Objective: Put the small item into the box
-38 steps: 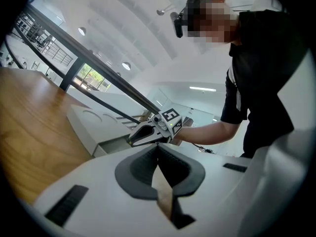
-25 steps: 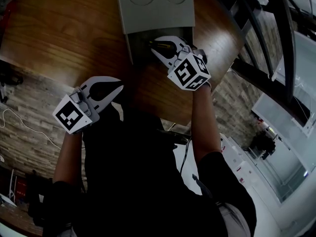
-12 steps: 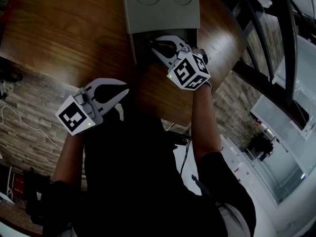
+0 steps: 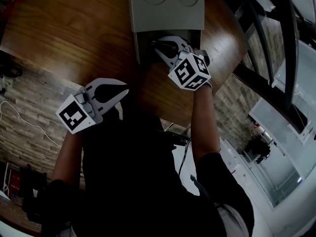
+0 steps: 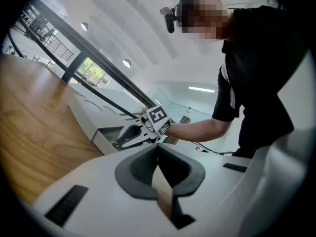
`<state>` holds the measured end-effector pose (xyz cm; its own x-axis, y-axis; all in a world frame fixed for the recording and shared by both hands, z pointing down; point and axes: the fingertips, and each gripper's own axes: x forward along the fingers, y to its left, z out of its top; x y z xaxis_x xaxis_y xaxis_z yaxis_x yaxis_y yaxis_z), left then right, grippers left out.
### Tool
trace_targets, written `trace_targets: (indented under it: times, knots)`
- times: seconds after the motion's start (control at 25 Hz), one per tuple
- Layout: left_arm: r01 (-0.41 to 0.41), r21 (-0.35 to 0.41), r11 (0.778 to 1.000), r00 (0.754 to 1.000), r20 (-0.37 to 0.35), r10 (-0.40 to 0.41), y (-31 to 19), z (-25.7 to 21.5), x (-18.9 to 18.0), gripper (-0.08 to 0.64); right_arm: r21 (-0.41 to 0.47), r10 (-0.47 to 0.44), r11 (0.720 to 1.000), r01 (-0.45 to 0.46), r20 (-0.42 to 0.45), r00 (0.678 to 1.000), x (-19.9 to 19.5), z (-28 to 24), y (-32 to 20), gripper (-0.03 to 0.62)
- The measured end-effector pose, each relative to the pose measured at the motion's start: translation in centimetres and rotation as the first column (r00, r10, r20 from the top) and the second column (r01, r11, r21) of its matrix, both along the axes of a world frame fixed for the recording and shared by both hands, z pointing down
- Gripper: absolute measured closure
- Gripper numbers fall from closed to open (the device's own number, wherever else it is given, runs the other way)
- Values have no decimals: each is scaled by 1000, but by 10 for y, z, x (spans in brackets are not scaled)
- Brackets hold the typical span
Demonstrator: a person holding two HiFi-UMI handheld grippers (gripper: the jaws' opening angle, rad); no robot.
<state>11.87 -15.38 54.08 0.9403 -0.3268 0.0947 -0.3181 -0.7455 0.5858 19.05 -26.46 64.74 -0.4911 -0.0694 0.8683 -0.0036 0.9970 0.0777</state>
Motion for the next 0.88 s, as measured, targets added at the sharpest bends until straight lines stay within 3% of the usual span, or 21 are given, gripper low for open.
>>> trace_targets:
  times: [0.76,0.88]
  knots:
    - [-7,50,999,1000,19,6,5,-15,-20,545,-82,67,994,-65,18,998,-5,-4,-1,511]
    - [-7,65,998,1000,28,5,6,-26,-31,545,-135,97,987,-92,31,995,-6,-7,9,469]
